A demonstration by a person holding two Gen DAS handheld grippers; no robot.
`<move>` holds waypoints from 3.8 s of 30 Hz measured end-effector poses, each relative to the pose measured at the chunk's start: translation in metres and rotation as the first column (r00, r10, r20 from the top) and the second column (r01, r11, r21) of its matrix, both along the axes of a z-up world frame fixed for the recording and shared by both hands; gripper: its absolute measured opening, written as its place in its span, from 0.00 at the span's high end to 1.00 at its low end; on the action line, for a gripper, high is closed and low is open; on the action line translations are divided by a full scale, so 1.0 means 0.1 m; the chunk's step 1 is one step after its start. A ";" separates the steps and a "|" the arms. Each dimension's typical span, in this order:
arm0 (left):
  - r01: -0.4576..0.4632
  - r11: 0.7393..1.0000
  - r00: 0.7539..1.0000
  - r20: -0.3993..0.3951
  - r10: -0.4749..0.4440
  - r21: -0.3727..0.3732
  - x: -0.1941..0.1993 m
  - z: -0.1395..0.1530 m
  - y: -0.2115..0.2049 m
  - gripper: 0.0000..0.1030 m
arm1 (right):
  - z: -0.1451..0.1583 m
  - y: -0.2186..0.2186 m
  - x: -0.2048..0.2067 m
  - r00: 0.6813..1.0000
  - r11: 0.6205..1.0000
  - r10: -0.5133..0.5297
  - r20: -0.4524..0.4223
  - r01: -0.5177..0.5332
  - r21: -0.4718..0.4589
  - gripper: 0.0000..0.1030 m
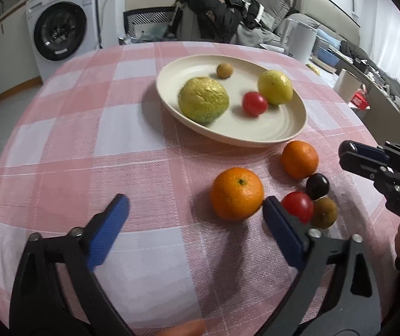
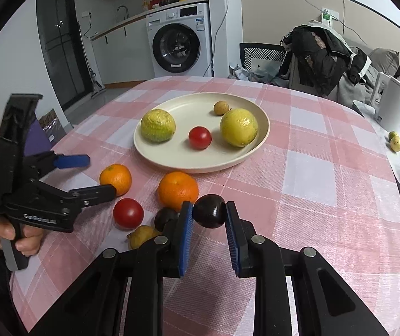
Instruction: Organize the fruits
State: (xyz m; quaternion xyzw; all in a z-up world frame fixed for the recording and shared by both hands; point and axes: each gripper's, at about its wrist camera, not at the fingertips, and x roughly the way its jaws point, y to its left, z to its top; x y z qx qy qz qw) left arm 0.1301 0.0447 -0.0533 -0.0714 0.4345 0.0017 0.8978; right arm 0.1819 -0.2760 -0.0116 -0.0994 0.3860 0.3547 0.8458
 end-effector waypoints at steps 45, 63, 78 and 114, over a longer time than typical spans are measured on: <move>0.100 0.995 0.971 0.215 -0.101 0.015 0.01 0.61 -0.27 0.66 | 0.37 -0.17 0.14 0.994 0.978 -0.101 0.045 0.091 0.189 0.77; 0.089 0.996 0.978 0.187 -0.093 0.028 0.41 0.44 -0.29 0.66 | 0.32 0.16 0.48 0.994 0.975 -0.112 -0.012 0.112 0.190 0.77; 0.117 0.993 0.986 0.117 -0.120 0.032 0.71 0.18 -0.22 0.66 | 0.07 0.29 0.67 0.991 0.980 -0.112 -0.070 0.122 0.154 0.77; 0.038 0.997 0.969 0.240 -0.052 0.063 0.25 0.50 -0.14 0.19 | 0.10 -0.03 0.50 0.980 0.971 -0.183 -0.078 0.193 0.143 0.09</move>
